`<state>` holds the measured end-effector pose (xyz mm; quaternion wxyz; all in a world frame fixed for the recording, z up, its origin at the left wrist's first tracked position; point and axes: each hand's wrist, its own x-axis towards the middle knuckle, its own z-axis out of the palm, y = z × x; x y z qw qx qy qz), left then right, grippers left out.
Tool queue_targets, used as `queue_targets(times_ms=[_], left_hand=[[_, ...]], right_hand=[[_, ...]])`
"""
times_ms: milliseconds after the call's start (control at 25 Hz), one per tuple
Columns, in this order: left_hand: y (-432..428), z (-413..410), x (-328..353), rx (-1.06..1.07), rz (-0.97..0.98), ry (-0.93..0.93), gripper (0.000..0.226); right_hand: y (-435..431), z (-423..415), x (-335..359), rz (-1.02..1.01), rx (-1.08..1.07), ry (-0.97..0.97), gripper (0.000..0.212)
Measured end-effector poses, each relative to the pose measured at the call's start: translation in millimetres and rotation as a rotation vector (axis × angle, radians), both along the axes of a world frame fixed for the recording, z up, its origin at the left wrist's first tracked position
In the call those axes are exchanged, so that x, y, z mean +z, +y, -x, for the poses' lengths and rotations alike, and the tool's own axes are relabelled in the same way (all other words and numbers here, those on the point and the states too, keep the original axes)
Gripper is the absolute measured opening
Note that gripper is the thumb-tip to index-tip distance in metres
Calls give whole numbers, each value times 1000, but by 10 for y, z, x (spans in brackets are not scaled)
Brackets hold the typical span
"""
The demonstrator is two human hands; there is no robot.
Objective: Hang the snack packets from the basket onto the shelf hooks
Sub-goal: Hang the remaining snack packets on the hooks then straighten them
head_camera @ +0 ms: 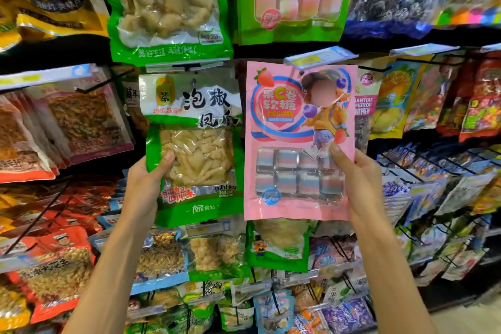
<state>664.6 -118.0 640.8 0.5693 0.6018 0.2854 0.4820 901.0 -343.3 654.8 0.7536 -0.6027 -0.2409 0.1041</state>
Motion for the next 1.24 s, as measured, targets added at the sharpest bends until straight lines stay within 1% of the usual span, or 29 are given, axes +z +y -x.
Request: queue_targets(times_ms=[240,320,480,560,640,680,720,760,880,920,1040,1080,1160,1240], left_hand=[[82,-113,-37,21,27,-12,21],[147,-165,-60,49,40,-13,25],[315,-316,-72,114,81,-27,31],[410,-401,-63,156,92,-29,31],[503,-484,-43,185,92,-7,29],[541,-526,-35,196,86,21,29],[574,-561,-36,207,81,50,30],[608,-586,-48,214,77,67,30],[654,-621,-106,243,88,81,22],[657,-625,-117,249,87,87,23],[660,-634,-107,244,77,135,35],[678,-629,-112,237,72,148,37],[700,-612,-107,223,58,189,39],[712,-596,-95,211,32,251,40]], right_hand=[[120,-182,-69,40,41,25,19],[231,-273,-84,43,70,12,16],[663,-539,-47,65,89,-27,9],[896,-648,-24,60,107,-39,13],[1106,-777,-43,49,124,-57,16],[1204,-864,-70,53,134,-83,15],[1278,-930,-80,59,144,-99,9],[1359,-1014,-95,81,151,-107,8],[1494,-1196,-135,165,129,-128,29],[1506,-1223,-155,186,137,-137,35],[1515,-1255,-207,275,182,-125,54],[1506,-1248,-209,315,176,-139,56],[1488,-1219,-161,363,155,-172,49],[1459,-1197,-132,414,168,-223,34]])
